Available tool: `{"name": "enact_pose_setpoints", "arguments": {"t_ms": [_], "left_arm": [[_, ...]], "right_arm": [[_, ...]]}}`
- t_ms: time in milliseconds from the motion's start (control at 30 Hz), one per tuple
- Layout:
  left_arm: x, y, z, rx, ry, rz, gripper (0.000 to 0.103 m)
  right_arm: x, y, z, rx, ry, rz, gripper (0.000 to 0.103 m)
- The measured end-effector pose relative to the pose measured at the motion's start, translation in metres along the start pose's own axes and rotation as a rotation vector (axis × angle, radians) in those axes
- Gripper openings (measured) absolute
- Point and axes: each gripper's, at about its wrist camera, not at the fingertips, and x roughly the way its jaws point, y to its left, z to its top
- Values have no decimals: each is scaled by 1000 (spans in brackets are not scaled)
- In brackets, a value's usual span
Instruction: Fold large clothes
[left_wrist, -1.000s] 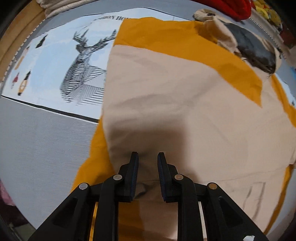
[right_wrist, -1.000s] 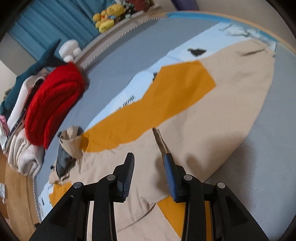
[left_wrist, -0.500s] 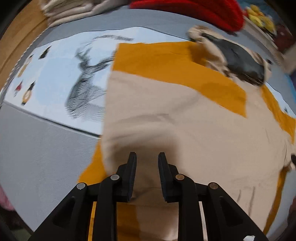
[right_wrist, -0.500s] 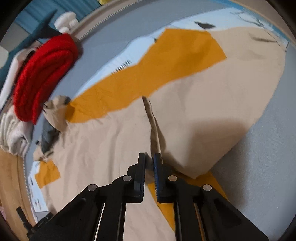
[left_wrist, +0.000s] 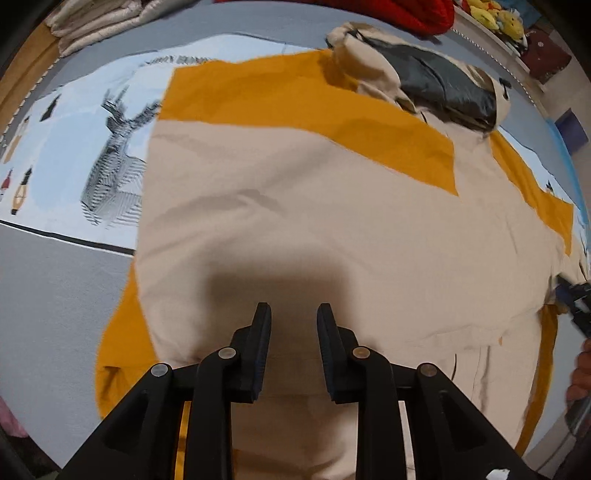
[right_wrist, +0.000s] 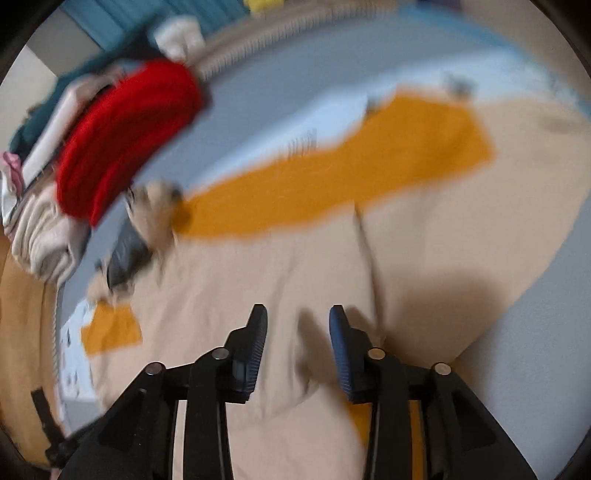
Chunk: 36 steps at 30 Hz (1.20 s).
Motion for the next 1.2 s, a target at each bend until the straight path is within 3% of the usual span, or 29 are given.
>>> {"name": "enact_pose_setpoints", "arguments": {"t_ms": [33,133,267,433,733,1000,1100,1200], "left_arm": [[3,-1,-1,3,10,4,23],[2,-1,0,5,4,11,23],[-1,-6,3,18,-9,1,25],[18,-9,-2,13,58,44,26],[-12,-30,8,34,-42,-16,28],[-13,-51,13,83,-42,-38,28],[-15,-49,8,83,-42,-39,28],[-16,-46,9,75,-47,-41,28]], "right_arm": [[7,-5,-3,12,24,-34,37],[5,-10,-3,38,20,-23,37],[-23,0,3,-32,-89,-28,37],[-32,-7,10,-13,-104,-29,37],[-65,-51,25,46,-210,-42,37],[-104,-136,55,123,-340,-71,37],[-117,-180,67,196,-392,-90,22],[-124,-225,79,281,-424,-78,22]]}}
